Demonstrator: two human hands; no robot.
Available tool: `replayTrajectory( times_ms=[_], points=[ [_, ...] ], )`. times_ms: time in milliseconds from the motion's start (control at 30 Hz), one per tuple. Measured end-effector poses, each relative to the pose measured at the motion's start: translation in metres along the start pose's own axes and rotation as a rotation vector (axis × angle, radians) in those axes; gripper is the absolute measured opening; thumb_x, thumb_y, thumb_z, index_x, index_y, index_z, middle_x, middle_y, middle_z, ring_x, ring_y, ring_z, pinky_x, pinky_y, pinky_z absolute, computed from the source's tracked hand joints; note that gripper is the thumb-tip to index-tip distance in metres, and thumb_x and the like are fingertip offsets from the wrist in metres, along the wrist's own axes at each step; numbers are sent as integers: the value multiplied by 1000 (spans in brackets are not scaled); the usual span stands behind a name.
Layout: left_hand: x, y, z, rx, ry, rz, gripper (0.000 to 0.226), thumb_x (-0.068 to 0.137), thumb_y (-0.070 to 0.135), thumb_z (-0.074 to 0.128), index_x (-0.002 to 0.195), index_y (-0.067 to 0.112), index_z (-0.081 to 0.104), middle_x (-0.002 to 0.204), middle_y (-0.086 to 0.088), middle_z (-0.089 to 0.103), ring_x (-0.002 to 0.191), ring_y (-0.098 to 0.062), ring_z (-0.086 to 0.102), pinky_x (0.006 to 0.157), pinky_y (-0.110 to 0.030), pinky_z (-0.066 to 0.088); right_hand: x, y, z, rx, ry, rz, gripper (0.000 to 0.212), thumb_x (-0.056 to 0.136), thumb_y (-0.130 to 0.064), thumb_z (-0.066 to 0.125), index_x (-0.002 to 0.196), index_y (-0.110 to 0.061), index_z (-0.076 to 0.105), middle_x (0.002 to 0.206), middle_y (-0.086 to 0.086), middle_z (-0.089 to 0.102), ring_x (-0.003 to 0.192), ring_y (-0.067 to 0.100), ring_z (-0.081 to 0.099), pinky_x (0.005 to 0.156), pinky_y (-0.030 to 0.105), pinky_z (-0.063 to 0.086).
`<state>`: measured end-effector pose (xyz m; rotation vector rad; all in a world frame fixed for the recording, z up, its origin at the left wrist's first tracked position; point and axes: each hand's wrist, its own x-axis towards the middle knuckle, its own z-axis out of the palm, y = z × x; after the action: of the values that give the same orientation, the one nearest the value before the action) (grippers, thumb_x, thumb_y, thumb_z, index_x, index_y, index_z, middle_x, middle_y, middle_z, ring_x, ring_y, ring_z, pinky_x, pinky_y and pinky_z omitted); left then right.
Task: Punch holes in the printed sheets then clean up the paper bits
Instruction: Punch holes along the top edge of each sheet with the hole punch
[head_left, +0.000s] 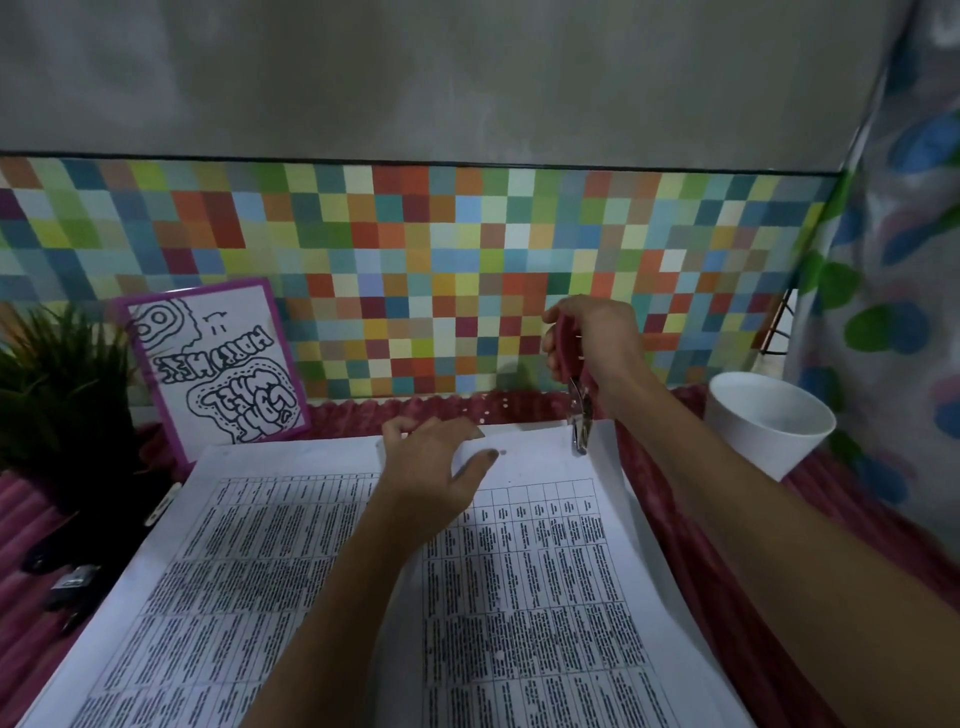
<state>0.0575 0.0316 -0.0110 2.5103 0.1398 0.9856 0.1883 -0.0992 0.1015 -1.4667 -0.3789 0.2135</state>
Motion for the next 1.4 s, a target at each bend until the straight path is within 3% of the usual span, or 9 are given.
replayTrajectory(
  times_ms=[133, 233, 333, 467, 533, 600, 867, 1067, 1400],
  points=[
    [-2, 1, 0, -12, -16, -16, 31, 85, 50, 51, 95, 25, 67, 86, 19, 60, 81, 5, 46, 83, -28, 17, -4, -1, -1, 7, -4, -14, 19, 87, -5, 47, 76, 0, 62, 63, 18, 56, 45, 23, 47, 45, 28, 39],
    [-1, 2, -1, 3, -37, -36, 32, 85, 52, 49, 95, 27, 65, 86, 17, 60, 82, -1, 48, 84, -27, 16, -6, -1, 2, 1, 12, -32, 22, 87, -3, 46, 71, -1, 61, 60, 17, 54, 43, 22, 45, 43, 27, 37],
    [0, 3, -3, 16, -44, -34, 21, 86, 52, 50, 91, 34, 59, 84, 21, 59, 85, -2, 50, 94, -34, 21, -5, 2, 3, -20, 37, -72, 24, 88, -3, 45, 70, -1, 61, 59, 18, 54, 43, 22, 45, 43, 28, 38],
    [10, 24, -7, 141, 12, 65, 32, 90, 49, 53, 113, 28, 62, 107, 16, 63, 101, -1, 50, 108, -37, 11, -2, 3, 3, -2, 59, -101, 24, 87, -3, 46, 69, 0, 62, 61, 20, 54, 45, 23, 45, 44, 30, 37],
    [21, 45, -2, 237, -73, 116, 39, 96, 50, 48, 125, 26, 58, 120, 12, 63, 112, -8, 53, 112, -39, 4, -2, 4, 4, 4, 59, -121, 24, 87, -4, 46, 68, 1, 61, 60, 21, 54, 45, 23, 45, 45, 31, 37],
    [29, 58, 6, 259, -161, 93, 34, 99, 48, 45, 122, 27, 58, 119, 11, 64, 114, -11, 56, 114, -43, 4, -4, 4, 4, 15, 61, -131, 24, 87, -3, 46, 71, 3, 61, 59, 20, 54, 45, 23, 44, 44, 30, 37],
    [26, 57, 23, 80, -178, 12, 11, 99, 43, 46, 91, 38, 51, 90, 15, 63, 92, -9, 57, 97, -38, 17, -7, 2, -1, 39, 64, -130, 22, 87, -2, 46, 71, -1, 61, 60, 18, 54, 44, 22, 45, 43, 29, 39],
    [27, 54, 25, 38, -186, 11, 11, 99, 43, 46, 90, 38, 49, 85, 17, 56, 83, -5, 48, 98, -40, 21, -6, 7, -4, 87, 90, -153, 21, 90, -3, 44, 78, 2, 61, 56, 13, 54, 43, 21, 46, 44, 29, 39],
    [27, 52, 27, 42, -175, 3, 17, 98, 41, 46, 92, 31, 57, 86, 11, 63, 83, -9, 53, 97, -37, 20, -2, 14, 1, 90, 105, -257, 31, 92, -3, 45, 66, 12, 52, 54, 16, 46, 38, 21, 38, 40, 29, 31]
  ],
)
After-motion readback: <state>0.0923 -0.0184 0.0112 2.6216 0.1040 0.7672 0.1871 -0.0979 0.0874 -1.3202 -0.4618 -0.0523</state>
